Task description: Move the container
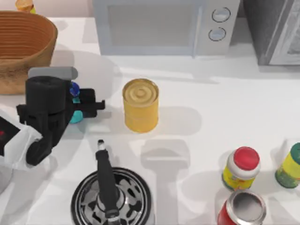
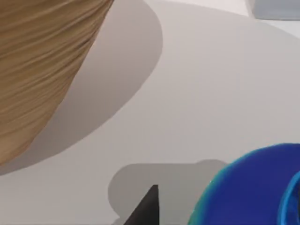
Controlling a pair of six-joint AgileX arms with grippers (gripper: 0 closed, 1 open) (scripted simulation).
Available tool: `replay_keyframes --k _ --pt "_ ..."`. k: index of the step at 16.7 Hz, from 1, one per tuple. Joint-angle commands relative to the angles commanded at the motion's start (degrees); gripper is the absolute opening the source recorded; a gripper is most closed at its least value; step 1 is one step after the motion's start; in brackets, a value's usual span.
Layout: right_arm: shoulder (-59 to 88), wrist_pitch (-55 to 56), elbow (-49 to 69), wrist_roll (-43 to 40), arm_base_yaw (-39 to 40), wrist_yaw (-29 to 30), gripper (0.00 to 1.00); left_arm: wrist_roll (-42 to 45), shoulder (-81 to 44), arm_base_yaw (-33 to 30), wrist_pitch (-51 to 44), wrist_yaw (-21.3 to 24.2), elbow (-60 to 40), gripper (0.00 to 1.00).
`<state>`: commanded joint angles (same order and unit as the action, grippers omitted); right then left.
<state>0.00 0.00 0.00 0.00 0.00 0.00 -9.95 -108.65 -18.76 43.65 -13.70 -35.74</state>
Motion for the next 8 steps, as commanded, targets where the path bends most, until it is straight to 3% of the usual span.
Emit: replay_keyframes --k 2,8 --pt "0.0 0.0 0.0 0.0 0.0 0.0 1.0 0.0 0.0 0.0 0.0 0.0 0.0 0.98" --pt "0.0 0.0 0.0 0.0 0.0 0.0 1.0 0.0 0.0 0.0 0.0 0.0 0.0 1.0"
